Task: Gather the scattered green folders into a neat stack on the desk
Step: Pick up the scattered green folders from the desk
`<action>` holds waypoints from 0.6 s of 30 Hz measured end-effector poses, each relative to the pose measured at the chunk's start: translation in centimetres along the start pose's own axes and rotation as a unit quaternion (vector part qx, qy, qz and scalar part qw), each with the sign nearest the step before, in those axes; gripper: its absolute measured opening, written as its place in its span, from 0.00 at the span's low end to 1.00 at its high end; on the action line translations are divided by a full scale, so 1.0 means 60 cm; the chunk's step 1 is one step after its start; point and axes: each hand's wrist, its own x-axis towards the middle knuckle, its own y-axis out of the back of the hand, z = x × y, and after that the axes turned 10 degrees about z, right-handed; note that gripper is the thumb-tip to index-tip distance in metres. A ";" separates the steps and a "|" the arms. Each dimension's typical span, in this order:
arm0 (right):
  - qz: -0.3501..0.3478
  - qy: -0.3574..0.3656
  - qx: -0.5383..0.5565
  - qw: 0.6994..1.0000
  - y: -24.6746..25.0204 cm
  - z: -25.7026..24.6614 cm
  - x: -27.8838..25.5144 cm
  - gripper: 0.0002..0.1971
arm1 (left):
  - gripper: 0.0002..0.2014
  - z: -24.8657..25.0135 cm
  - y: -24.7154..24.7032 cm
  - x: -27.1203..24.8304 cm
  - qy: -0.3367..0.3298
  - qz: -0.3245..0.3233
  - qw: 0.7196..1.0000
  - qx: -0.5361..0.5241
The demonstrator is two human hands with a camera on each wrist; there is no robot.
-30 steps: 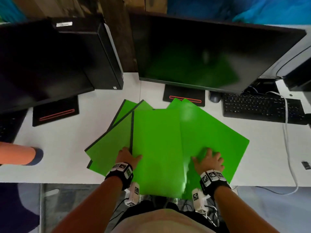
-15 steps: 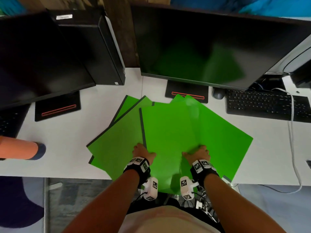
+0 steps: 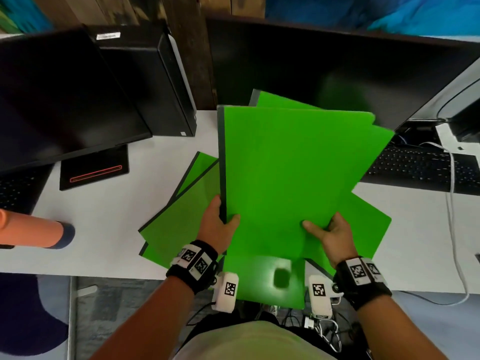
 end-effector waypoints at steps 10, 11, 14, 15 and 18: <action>0.021 0.011 0.041 0.999 -0.010 -0.008 -0.013 0.19 | 0.33 -0.008 -0.015 -0.034 0.027 -0.022 0.996 0.081; 0.028 0.017 0.033 0.999 -0.011 -0.006 -0.011 0.20 | 0.33 -0.010 -0.018 -0.032 0.029 -0.025 0.996 0.084; 0.053 0.005 -0.013 0.998 -0.002 0.000 0.009 0.19 | 0.28 -0.007 -0.019 -0.020 0.014 -0.064 0.992 0.112; 0.049 -0.001 -0.026 0.998 0.004 0.006 0.017 0.15 | 0.25 -0.012 -0.020 -0.011 0.011 -0.082 0.988 0.128; 0.043 -0.062 -0.059 0.995 0.010 0.014 0.028 0.07 | 0.21 -0.037 -0.012 0.029 0.009 -0.073 0.983 0.170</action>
